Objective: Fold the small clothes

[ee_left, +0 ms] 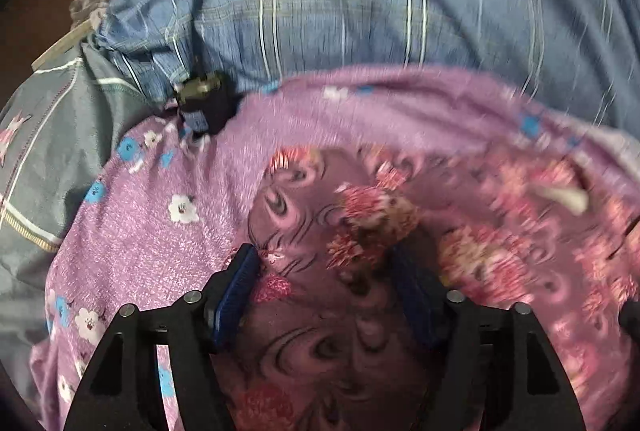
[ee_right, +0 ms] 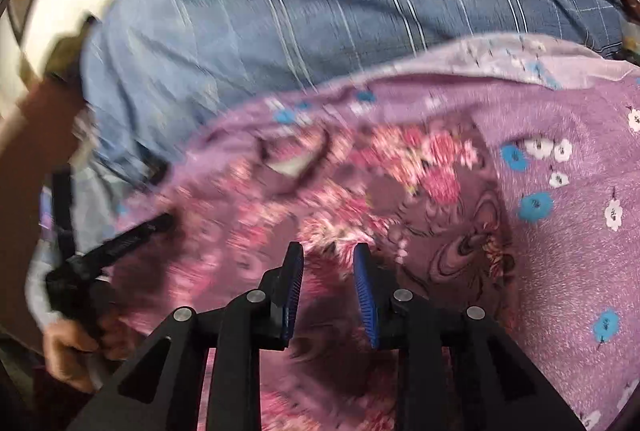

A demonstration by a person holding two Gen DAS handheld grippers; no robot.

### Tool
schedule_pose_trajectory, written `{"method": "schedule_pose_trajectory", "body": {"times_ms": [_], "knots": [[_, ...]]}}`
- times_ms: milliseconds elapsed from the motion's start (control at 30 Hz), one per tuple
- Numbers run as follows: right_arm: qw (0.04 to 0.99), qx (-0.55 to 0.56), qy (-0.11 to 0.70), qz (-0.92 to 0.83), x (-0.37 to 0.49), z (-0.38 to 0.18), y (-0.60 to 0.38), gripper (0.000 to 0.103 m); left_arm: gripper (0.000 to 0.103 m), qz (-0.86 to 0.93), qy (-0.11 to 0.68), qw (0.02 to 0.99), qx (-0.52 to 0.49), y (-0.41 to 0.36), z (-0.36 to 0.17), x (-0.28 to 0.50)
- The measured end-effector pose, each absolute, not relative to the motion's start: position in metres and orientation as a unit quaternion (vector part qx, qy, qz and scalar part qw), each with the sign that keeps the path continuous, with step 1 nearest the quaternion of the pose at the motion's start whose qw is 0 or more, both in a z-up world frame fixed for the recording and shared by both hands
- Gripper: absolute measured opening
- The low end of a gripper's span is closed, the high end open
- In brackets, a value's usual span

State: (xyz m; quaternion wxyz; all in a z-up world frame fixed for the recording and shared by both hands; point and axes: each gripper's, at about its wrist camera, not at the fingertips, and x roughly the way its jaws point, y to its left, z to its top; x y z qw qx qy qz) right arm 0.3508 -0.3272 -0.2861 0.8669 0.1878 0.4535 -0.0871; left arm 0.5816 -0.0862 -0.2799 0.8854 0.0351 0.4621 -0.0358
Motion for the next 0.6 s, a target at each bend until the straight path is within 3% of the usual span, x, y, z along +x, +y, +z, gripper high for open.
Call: {"method": "schedule_pose_trajectory", "body": {"times_ms": [167,333,433,500,600], "knots": [[0.873,0.189,0.443,-0.074,0.349,-0.281,-0.328,0.027,0.069,-0.038,0.451,0.891,0.01,-0.074,-0.263,0.578],[0.901,0.176,0.393,-0.046,0.324,-0.251,-0.312,0.03,0.069,-0.024,0.418,0.908,-0.009,-0.04,-0.237,0.527],[0.908,0.153,0.387,-0.037,0.316,-0.246,-0.294,0.03,0.071,-0.007,0.456,0.89,0.009,-0.038,-0.256,0.514],[0.892,0.138,0.427,-0.053,0.324,-0.266,-0.284,0.03,0.077,-0.022,0.503,0.864,0.009,-0.042,-0.279,0.514],[0.886,0.114,0.443,-0.075,0.327,-0.284,-0.275,0.03,0.075,-0.029,0.513,0.858,0.007,-0.043,-0.265,0.504]]}}
